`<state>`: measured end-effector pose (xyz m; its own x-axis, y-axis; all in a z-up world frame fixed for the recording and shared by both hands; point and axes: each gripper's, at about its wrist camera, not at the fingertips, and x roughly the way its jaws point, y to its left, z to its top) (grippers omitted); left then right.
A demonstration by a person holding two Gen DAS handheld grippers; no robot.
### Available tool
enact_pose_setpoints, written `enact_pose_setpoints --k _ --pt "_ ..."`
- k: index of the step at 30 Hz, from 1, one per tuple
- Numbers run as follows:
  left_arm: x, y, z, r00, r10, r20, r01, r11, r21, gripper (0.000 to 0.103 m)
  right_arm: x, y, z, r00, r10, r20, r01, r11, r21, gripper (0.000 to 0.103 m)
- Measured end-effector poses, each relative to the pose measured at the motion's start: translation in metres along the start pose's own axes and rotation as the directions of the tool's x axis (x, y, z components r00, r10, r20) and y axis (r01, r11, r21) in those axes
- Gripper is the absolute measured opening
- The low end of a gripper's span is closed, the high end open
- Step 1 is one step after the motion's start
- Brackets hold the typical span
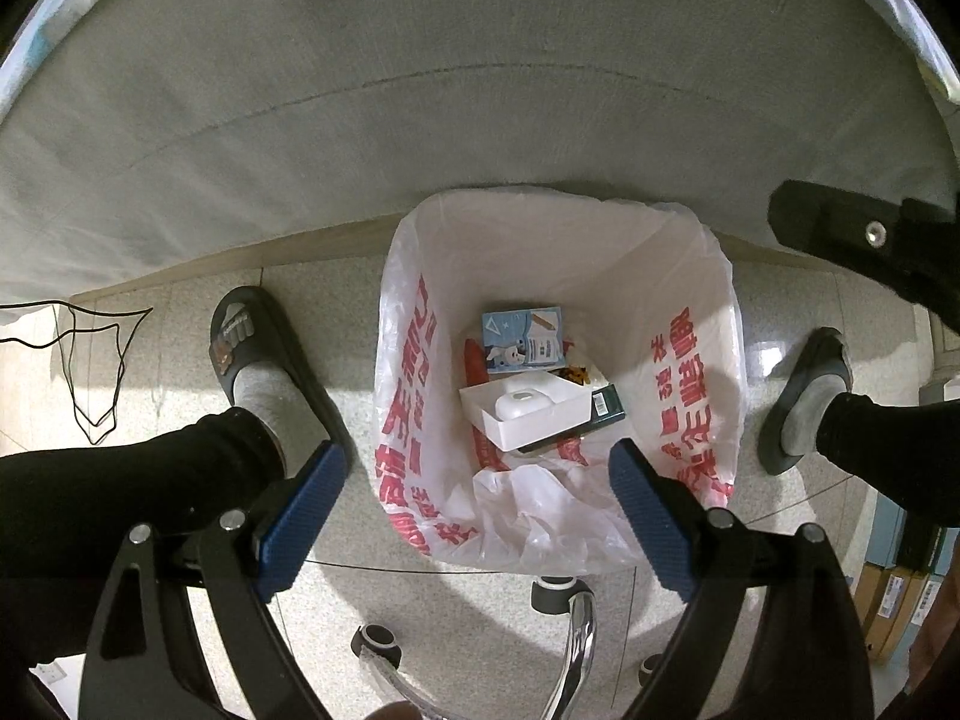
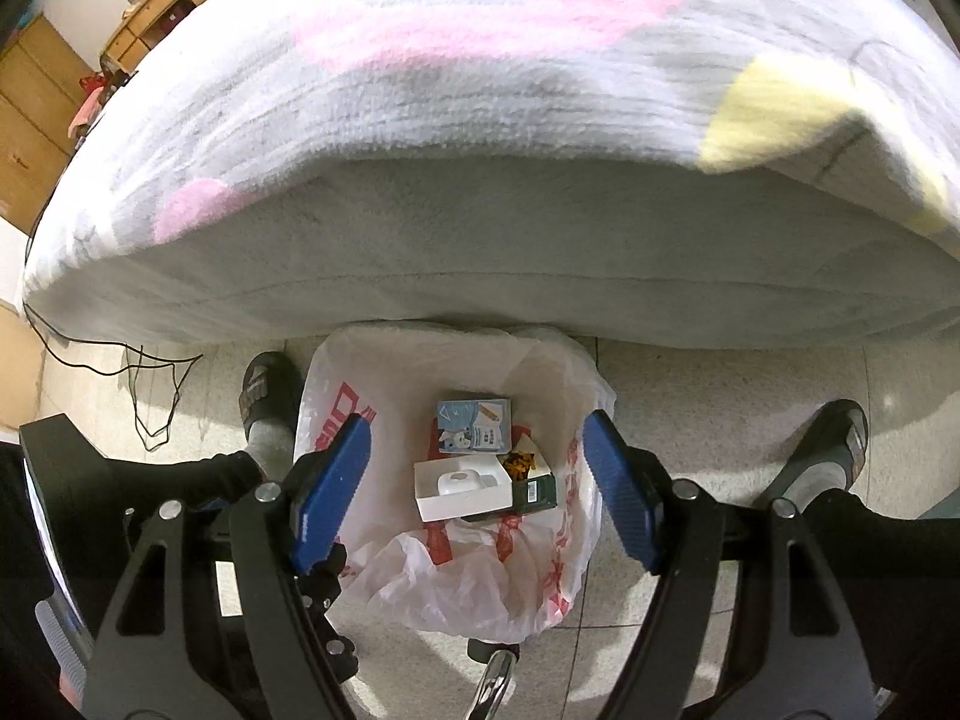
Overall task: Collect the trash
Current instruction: 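Move both tools back up over the bed toward the remaining items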
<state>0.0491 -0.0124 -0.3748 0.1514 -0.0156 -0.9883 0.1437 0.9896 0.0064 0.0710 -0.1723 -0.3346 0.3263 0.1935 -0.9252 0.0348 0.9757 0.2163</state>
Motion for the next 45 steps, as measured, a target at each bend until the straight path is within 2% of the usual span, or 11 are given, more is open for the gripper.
enact_pose_setpoints --k 6,15,23,27,34,41,45 --pt "-0.012 0.002 -0.001 1.0 -0.015 0.021 0.015 1.0 -0.014 0.087 -0.021 -0.003 -0.005 1.0 -0.001 0.021 0.001 1.0 0.008 0.072" --pt "-0.043 0.008 -0.005 0.996 -0.033 0.085 0.036 0.999 -0.037 0.088 -0.066 -0.005 -0.014 0.995 0.013 0.098 -0.014 1.0 0.002 0.075" --pt "-0.082 0.009 -0.01 0.982 -0.046 0.183 0.053 0.998 -0.032 0.091 -0.104 -0.015 -0.031 0.987 0.029 0.159 -0.036 0.999 0.04 0.078" --pt "-0.098 0.011 -0.014 0.975 -0.06 0.213 0.071 0.996 -0.044 0.091 -0.126 -0.021 -0.042 0.981 0.011 0.194 -0.021 0.998 0.052 0.081" --pt "-0.139 0.009 -0.017 0.948 -0.085 0.305 0.101 0.994 -0.037 0.092 -0.17 -0.022 -0.05 0.959 -0.033 0.281 0.034 0.999 0.003 0.084" --pt "-0.186 0.017 -0.014 0.913 -0.119 0.391 0.138 0.99 -0.02 0.093 -0.209 -0.021 -0.054 0.933 -0.063 0.354 0.082 0.996 -0.039 0.09" --pt "-0.212 0.027 -0.008 0.895 -0.119 0.431 0.141 0.99 -0.018 0.094 -0.239 -0.024 -0.049 0.908 -0.076 0.412 0.099 0.994 -0.035 0.096"
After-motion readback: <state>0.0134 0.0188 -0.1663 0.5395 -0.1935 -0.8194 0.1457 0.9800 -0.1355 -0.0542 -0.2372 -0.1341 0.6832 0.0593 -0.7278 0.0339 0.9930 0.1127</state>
